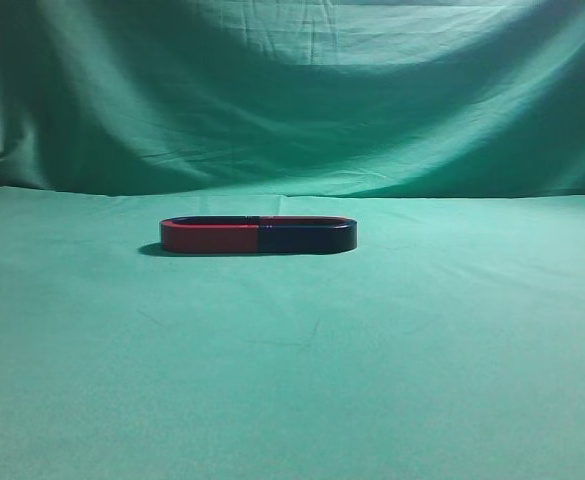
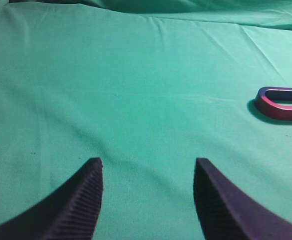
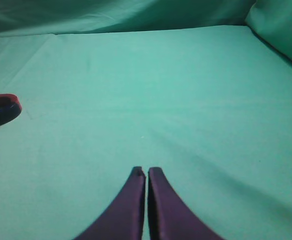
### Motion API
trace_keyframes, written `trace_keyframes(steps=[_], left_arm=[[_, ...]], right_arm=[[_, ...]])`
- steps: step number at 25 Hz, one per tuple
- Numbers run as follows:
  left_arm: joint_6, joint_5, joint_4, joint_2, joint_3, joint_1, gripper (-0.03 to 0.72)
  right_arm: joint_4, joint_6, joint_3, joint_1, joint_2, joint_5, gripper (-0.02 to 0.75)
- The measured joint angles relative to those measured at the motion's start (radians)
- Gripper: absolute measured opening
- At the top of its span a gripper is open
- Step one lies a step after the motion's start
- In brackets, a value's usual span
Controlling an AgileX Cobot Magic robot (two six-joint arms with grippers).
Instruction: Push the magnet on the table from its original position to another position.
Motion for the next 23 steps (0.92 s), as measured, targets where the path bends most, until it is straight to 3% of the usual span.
trace_keyframes(steps=[23], left_arm=[[0.0,0.0,0.0,0.0,0.0,0.0,0.372]], right_arm=[[-0.005,0.0,0.0,0.0,0.0,0.0,0.0]])
